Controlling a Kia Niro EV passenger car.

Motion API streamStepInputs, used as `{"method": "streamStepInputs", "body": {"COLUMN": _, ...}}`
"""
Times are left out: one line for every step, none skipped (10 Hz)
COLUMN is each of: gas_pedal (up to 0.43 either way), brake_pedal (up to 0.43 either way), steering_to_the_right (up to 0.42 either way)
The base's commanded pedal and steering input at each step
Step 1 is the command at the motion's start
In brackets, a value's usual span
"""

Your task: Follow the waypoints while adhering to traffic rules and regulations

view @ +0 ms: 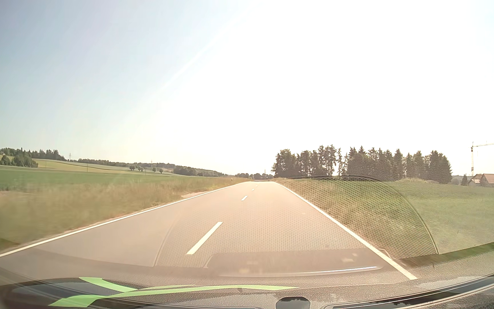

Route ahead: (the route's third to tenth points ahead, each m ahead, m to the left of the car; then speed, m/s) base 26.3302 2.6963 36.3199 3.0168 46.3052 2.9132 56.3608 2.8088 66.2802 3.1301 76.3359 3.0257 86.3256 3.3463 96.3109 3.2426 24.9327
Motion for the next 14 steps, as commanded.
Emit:
{"method": "streamStepInputs", "body": {"gas_pedal": 0.220, "brake_pedal": 0.000, "steering_to_the_right": -0.002}}
{"method": "streamStepInputs", "body": {"gas_pedal": 0.220, "brake_pedal": 0.000, "steering_to_the_right": -0.002}}
{"method": "streamStepInputs", "body": {"gas_pedal": 0.220, "brake_pedal": 0.000, "steering_to_the_right": -0.002}}
{"method": "streamStepInputs", "body": {"gas_pedal": 0.228, "brake_pedal": 0.000, "steering_to_the_right": -0.002}}
{"method": "streamStepInputs", "body": {"gas_pedal": 0.228, "brake_pedal": 0.000, "steering_to_the_right": -0.002}}
{"method": "streamStepInputs", "body": {"gas_pedal": 0.228, "brake_pedal": 0.000, "steering_to_the_right": -0.002}}
{"method": "streamStepInputs", "body": {"gas_pedal": 0.228, "brake_pedal": 0.000, "steering_to_the_right": -0.002}}
{"method": "streamStepInputs", "body": {"gas_pedal": 0.228, "brake_pedal": 0.000, "steering_to_the_right": -0.002}}
{"method": "streamStepInputs", "body": {"gas_pedal": 0.220, "brake_pedal": 0.000, "steering_to_the_right": -0.002}}
{"method": "streamStepInputs", "body": {"gas_pedal": 0.220, "brake_pedal": 0.000, "steering_to_the_right": -0.002}}
{"method": "streamStepInputs", "body": {"gas_pedal": 0.220, "brake_pedal": 0.000, "steering_to_the_right": -0.002}}
{"method": "streamStepInputs", "body": {"gas_pedal": 0.228, "brake_pedal": 0.000, "steering_to_the_right": -0.002}}
{"method": "streamStepInputs", "body": {"gas_pedal": 0.228, "brake_pedal": 0.000, "steering_to_the_right": -0.002}}
{"method": "streamStepInputs", "body": {"gas_pedal": 0.228, "brake_pedal": 0.000, "steering_to_the_right": -0.002}}
